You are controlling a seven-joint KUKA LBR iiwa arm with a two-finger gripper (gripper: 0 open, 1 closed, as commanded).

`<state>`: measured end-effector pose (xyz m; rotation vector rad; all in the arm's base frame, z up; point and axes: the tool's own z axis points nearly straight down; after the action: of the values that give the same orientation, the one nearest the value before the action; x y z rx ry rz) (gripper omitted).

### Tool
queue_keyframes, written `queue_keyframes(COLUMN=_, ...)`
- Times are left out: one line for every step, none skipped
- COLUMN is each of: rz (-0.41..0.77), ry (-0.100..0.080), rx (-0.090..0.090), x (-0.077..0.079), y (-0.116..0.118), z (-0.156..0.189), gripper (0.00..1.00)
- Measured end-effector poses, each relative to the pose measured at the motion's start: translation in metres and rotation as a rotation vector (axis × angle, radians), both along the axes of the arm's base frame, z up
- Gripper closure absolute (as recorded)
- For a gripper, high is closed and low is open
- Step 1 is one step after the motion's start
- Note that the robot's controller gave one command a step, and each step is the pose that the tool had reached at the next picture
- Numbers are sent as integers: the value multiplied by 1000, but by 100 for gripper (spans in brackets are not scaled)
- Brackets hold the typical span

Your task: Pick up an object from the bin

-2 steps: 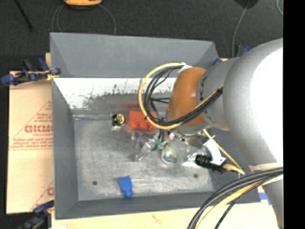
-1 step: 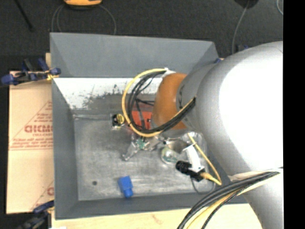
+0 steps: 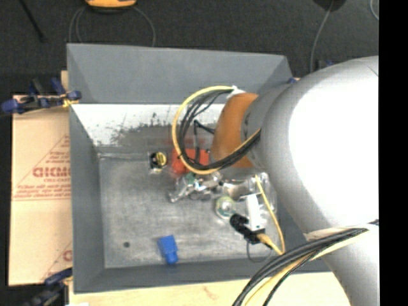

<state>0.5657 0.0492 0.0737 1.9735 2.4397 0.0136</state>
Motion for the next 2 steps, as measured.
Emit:
queue_keyframes(rz=3, ry=-5, rx=-3, x=2, y=-2, z=2, gripper=100)
queue_keyframes(rz=13, ry=2, rx=-4, x=4, y=-2, z=5, gripper=100)
